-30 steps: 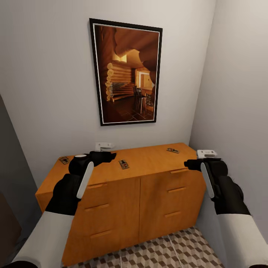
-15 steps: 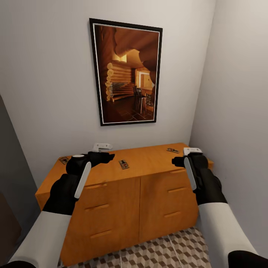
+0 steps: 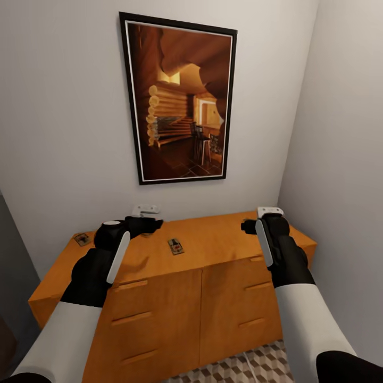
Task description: Take the four mousetraps from the cabinet in the bathroom and place them on the bathroom floor. Make sure all four end up on the same floor surface, and ensure that at least two of them are either under or directly next to the same bathroom sink.
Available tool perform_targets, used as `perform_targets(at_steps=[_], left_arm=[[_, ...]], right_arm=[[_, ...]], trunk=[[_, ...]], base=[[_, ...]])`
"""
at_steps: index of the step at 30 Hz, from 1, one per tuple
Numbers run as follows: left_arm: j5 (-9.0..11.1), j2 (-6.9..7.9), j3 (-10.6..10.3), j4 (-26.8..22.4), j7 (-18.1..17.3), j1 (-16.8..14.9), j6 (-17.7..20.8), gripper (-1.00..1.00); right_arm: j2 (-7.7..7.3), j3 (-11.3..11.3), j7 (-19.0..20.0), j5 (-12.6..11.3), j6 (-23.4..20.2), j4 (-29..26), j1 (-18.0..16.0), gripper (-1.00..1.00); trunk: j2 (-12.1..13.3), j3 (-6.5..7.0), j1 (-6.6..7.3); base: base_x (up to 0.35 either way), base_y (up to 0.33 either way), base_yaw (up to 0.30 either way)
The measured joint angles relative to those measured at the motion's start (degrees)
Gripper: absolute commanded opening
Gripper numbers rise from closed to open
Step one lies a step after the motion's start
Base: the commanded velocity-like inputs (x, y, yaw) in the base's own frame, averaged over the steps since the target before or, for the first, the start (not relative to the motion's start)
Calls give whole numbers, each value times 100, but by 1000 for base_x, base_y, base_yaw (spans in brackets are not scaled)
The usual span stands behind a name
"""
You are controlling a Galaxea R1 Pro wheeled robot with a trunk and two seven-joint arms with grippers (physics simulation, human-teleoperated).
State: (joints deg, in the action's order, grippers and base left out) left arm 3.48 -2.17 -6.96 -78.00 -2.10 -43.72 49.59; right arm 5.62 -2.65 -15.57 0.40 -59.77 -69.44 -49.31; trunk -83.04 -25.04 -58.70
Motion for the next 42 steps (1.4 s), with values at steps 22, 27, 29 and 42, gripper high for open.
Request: perform_targets(at_steps=[22, 27, 29, 42], left_arm=[[-3, 6, -9, 22, -3, 0, 24, 100], [-1, 17, -6, 25, -7, 0, 31, 100], [0, 47, -4, 25, -8, 0, 35, 100], [38, 961, 33, -36, -42, 0, 118, 100]], right_arm=[[-116, 13, 743, -47, -1, 20, -259, 100], [-392, 116, 1398, -31, 0, 37, -343, 100], [-545, 194, 1635, -28, 1, 42, -360, 100], [-1199, 541, 2412, -23, 0, 57, -389, 100]], trunk=[[0, 0, -3], [0, 0, -3], [0, 0, -3], [0, 0, -3]], base=[[65, 0, 0], [2, 0, 0], [0, 0, 0], [0, 0, 0]])
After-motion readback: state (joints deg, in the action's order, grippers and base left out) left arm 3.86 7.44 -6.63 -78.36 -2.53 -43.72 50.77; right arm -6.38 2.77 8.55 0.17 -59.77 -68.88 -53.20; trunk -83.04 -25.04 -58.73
